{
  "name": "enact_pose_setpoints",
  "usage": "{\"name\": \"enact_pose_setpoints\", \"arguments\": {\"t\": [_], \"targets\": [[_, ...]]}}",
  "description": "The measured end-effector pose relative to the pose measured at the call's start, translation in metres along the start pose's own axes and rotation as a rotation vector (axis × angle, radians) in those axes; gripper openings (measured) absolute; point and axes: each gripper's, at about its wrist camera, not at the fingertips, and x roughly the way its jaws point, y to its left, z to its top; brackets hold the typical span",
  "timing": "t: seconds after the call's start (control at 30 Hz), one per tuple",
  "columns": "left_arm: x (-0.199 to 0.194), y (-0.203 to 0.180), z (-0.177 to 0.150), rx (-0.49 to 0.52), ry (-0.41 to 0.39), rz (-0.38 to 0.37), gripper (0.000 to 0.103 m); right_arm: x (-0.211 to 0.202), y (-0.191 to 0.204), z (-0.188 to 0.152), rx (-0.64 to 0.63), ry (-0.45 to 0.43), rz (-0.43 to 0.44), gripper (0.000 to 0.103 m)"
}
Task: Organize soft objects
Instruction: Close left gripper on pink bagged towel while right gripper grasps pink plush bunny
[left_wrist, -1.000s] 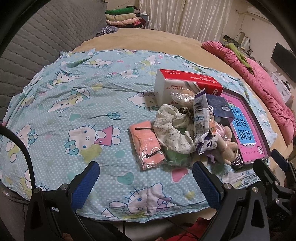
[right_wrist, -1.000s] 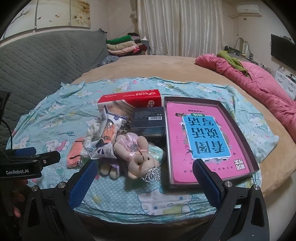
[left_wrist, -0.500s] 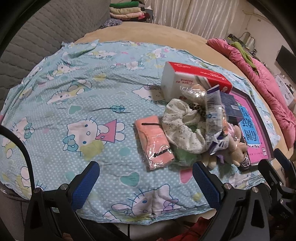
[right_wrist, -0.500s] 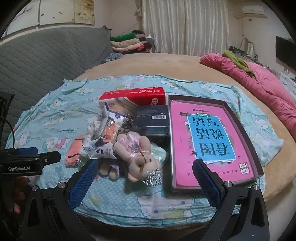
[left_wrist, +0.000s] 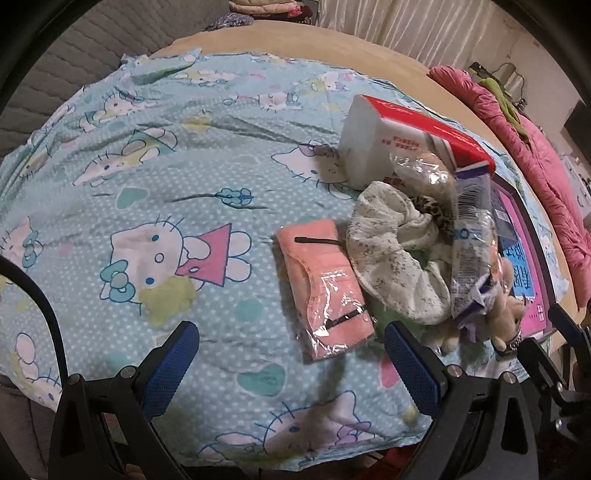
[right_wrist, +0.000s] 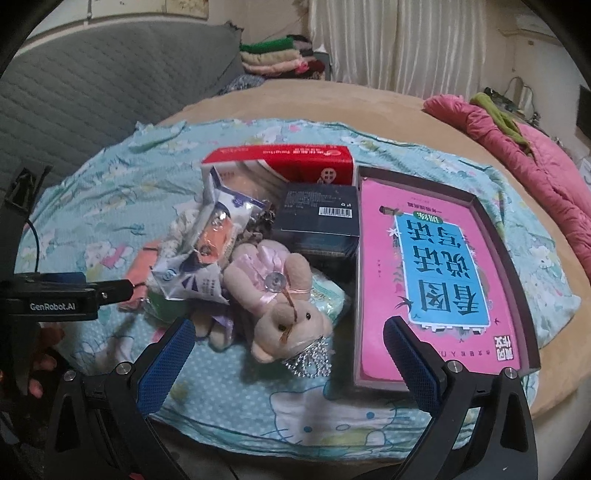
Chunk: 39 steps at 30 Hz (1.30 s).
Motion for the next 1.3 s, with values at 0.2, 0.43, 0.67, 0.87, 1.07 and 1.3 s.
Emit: {"name": "enact_pose_setpoints", "arguments": {"t": [0.2,0.43,0.67,0.87,1.07,1.3], "targets": [[0.011,0.004,0.006,-0.019,0.019,-0.009,0.101,0.022,0.002,0.005,-0.065,0.056,-0.024,0.088],[0.024,0.004,0.013,-0.031,0.047,-0.006,0.101,0.042,0.005,0.004,-0.114,0.098,-0.027,0.065],[0.035,0.000,0.014,-0.029,0.071,0.018,0.100,0.048,0.010,0.003,-0.150,0.083,-0.021,0.049],[0.038,-0.002,0.024,-0.048,0.056,-0.002,0.084,0.043,0.001,0.005,-0.103,0.061,0.001,0.044],[0.044,0.000,0.029,-0.053,0.067,-0.048,0.048,0.030,-0.008,0.007,-0.057,0.024,0.034,0.043],[0.039,0.008,0.023,-0.044,0.057,-0.087,0.020,0.018,-0.016,0.008,-0.013,-0.016,0.047,0.042]]}}
